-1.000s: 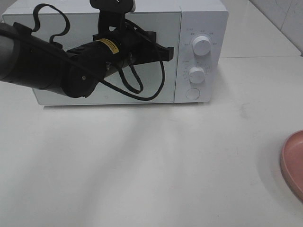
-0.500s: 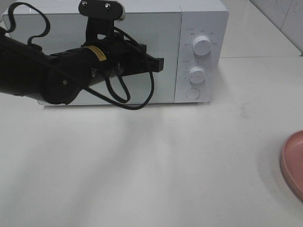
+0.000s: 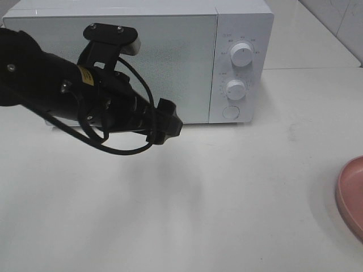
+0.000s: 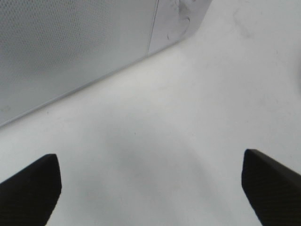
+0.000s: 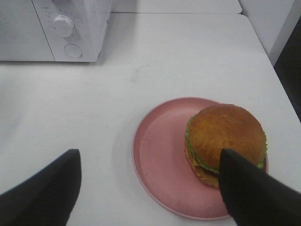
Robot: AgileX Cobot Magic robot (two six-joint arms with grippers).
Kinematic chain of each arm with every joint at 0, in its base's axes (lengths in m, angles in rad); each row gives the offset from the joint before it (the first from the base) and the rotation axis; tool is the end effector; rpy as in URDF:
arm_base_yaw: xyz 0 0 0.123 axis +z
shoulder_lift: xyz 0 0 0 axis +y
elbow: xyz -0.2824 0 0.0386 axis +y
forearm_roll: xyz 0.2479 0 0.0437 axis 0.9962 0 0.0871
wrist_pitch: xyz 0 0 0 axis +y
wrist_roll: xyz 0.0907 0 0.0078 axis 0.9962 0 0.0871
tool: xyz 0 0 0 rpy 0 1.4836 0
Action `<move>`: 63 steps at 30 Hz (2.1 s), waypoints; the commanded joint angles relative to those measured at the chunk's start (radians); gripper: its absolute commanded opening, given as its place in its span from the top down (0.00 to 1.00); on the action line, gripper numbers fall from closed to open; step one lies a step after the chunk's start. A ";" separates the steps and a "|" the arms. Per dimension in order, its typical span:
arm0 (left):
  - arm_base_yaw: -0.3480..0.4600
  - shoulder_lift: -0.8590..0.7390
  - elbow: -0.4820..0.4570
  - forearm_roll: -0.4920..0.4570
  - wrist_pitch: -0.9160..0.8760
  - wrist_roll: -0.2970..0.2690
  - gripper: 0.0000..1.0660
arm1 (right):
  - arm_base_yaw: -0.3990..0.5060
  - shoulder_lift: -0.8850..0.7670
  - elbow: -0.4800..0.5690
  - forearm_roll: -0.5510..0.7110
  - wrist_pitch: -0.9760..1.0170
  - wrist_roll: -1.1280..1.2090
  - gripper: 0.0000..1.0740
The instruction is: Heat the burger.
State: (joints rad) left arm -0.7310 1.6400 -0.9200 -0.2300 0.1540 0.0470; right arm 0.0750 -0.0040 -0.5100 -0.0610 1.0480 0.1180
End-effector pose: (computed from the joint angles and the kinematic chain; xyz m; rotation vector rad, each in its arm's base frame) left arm 0.2492 -0.2278 0.2072 0.6709 2.3105 -0.4780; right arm -0.0058 -0.0053 0.2811 0.0462 2.0160 0.0500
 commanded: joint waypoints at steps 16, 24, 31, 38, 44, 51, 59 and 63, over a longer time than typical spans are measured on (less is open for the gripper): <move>0.133 -0.230 0.002 0.132 0.744 -0.097 0.06 | -0.007 -0.026 0.000 0.002 -0.005 -0.012 0.29; 0.465 -0.350 0.002 0.132 0.842 -0.034 0.06 | -0.007 -0.026 0.000 0.002 -0.005 -0.012 0.29; 0.663 -0.447 0.002 0.123 0.926 -0.027 0.06 | -0.007 -0.026 0.000 0.002 -0.005 -0.012 0.29; 0.709 -0.605 0.065 0.130 0.972 -0.027 0.06 | -0.007 -0.026 0.000 0.002 -0.005 -0.012 0.29; 0.709 -0.762 0.228 0.143 0.930 -0.027 0.06 | -0.007 -0.026 0.000 0.002 -0.005 -0.012 0.29; 0.709 -0.936 0.378 0.149 0.917 -0.027 0.06 | -0.007 -0.026 0.000 0.002 -0.005 -0.012 0.29; 0.709 -1.096 0.418 0.158 0.886 -0.027 0.06 | -0.007 -0.026 0.000 0.002 -0.005 -0.011 0.29; 0.709 -1.198 0.418 0.158 0.886 -0.025 0.06 | -0.007 -0.026 0.000 0.002 -0.005 -0.011 0.29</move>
State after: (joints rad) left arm -0.0260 0.4450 -0.5070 -0.0720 1.0530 0.0200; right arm 0.0750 -0.0040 -0.5100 -0.0610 1.0480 0.1180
